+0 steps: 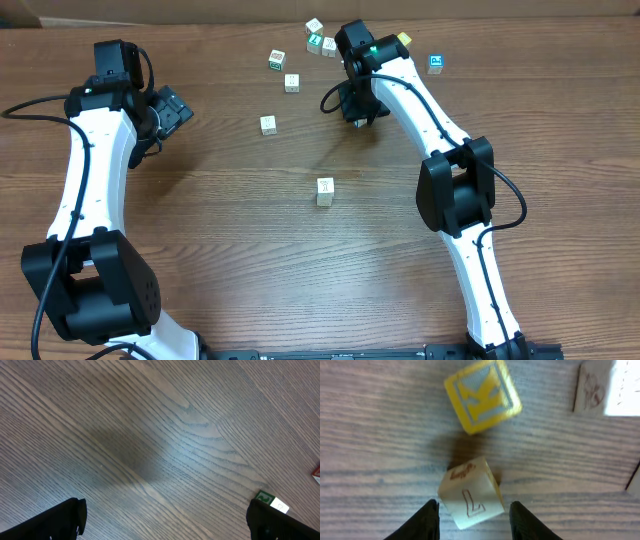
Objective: Form a tower
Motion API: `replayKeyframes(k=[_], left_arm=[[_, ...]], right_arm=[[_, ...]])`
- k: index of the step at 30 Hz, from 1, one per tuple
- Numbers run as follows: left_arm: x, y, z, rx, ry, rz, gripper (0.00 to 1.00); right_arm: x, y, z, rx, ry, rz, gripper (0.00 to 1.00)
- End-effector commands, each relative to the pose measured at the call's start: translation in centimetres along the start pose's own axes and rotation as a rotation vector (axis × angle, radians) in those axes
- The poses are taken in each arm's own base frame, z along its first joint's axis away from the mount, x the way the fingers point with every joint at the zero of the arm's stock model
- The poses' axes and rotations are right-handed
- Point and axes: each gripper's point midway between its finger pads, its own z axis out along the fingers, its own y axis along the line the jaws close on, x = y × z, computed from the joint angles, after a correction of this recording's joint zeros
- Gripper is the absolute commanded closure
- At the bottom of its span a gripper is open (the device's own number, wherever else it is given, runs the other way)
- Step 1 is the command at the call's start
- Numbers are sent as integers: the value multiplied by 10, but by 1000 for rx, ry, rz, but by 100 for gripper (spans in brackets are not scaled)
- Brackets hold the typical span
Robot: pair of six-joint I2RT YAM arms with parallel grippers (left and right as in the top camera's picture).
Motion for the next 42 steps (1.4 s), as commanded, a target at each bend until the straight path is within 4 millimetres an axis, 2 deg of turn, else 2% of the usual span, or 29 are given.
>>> replayKeyframes(k=[1, 6, 11, 20, 26, 32, 42], left_arm=[[-5, -5, -2, 10, -11, 3, 0], [-5, -5, -2, 10, -11, 3, 0], [-5, -5, -2, 10, -11, 3, 1], [-5, -5, -2, 10, -11, 3, 0], [-5, -5, -2, 10, -11, 3, 0], [-5, -5, -2, 10, -11, 3, 0], [-5, -5, -2, 10, -11, 3, 0]], right_arm=[[-2, 3, -18, -30, -19, -2, 57], [-10, 4, -18, -35, -53, -9, 56], [-22, 4, -19, -34, -101, -28, 49], [-21, 4, -19, -34, -97, -28, 45], [-13, 14, -19, -94, -62, -32, 43], [-14, 14, -19, -96, -67, -32, 41], [-7, 12, -19, -84, -37, -30, 42]])
